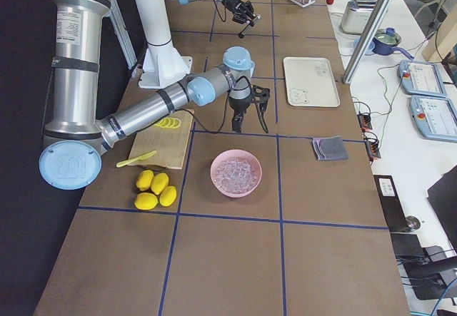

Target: Mash ice and strawberries in cup

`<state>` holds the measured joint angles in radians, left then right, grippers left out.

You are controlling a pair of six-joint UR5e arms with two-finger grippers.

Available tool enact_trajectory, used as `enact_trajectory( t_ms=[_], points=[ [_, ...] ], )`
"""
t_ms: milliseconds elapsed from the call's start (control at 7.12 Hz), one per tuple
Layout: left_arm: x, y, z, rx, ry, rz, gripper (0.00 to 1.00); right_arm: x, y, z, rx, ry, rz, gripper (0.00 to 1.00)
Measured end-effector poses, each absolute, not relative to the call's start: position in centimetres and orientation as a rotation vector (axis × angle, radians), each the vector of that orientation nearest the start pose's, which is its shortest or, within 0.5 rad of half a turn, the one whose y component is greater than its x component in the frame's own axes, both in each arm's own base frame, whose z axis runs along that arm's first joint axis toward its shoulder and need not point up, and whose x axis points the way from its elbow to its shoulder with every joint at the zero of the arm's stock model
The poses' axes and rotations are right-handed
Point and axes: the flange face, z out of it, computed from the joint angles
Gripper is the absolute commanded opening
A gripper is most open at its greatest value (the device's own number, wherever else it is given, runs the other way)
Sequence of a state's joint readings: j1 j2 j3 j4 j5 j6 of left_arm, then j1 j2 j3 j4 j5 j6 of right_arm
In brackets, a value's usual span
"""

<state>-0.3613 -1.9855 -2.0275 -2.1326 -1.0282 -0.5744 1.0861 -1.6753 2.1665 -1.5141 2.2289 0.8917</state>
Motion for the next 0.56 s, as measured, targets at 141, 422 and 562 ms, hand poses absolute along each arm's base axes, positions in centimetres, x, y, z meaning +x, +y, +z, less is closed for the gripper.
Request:
enact_trajectory(
  t_ms=[141, 422, 562],
  points=[
    [39.6, -39.0, 19.6, 1.116, 0.808, 0.130, 0.00, -13.5, -41.2, 41.6, 0.000, -0.830, 0.203, 1.00],
    [31.6, -46.2, 26.0, 0.751, 0.826, 0.084, 0.01, -13.4, -41.0, 41.5, 0.000, -0.832, 0.203, 0.99],
    [27.1, -48.1, 30.0, 0.560, 0.822, 0.044, 0.02, -13.4, -41.0, 41.5, -0.001, -0.832, 0.204, 1.00]
  ],
)
